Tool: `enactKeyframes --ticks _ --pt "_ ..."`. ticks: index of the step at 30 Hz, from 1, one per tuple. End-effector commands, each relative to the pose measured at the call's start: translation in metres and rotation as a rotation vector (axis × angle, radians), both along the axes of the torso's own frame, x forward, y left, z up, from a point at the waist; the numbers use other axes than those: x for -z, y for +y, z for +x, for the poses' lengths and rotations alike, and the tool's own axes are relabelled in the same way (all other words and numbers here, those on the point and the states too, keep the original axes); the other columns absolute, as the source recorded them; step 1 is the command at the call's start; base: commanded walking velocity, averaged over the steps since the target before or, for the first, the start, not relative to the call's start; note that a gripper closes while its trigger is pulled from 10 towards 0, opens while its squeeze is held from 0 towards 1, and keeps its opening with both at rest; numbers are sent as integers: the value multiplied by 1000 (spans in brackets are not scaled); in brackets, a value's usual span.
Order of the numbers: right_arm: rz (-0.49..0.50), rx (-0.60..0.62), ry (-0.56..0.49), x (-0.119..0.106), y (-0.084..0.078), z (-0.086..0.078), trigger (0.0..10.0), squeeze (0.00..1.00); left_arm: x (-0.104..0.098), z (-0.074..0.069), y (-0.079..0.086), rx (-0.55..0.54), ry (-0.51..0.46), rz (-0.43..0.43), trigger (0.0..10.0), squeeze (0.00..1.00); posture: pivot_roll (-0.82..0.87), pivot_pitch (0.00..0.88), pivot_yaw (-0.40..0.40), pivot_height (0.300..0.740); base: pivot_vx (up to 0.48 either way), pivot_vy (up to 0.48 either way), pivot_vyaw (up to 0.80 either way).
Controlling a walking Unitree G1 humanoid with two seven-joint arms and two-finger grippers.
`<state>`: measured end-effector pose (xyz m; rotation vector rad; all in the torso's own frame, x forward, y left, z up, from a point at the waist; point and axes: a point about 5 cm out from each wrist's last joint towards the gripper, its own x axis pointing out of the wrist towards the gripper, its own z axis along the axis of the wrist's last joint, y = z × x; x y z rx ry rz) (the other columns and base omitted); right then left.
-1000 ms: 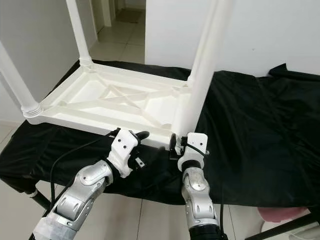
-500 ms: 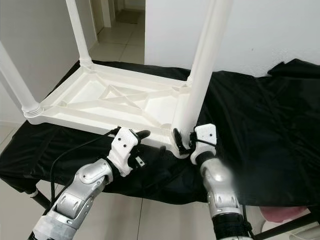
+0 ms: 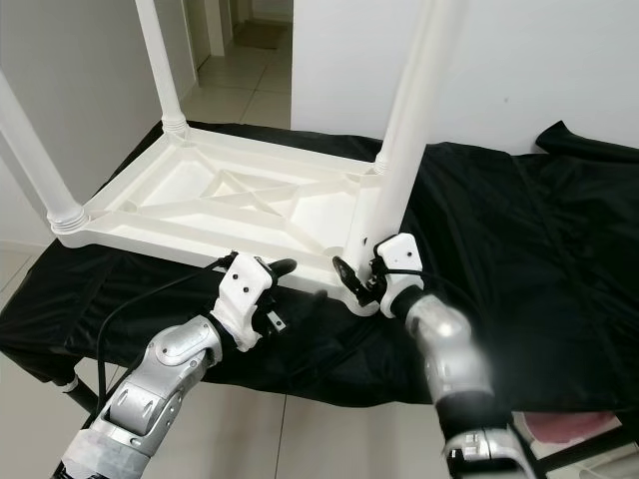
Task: Building children table
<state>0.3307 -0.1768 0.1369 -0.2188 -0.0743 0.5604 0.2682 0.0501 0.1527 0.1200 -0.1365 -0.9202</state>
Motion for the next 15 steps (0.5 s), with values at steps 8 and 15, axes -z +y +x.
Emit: enactKeyframes --ticks 8,15 --pt "2 -31 72 15 -6 -2 0 0 3 -4 -1 12 8 17 10000 0 36 2 -29 740 0 0 0" --pt "77 60 92 16 -3 -1 10000 0 4 -4 -3 19 10 18 10000 0 27 3 -28 740 0 0 0"
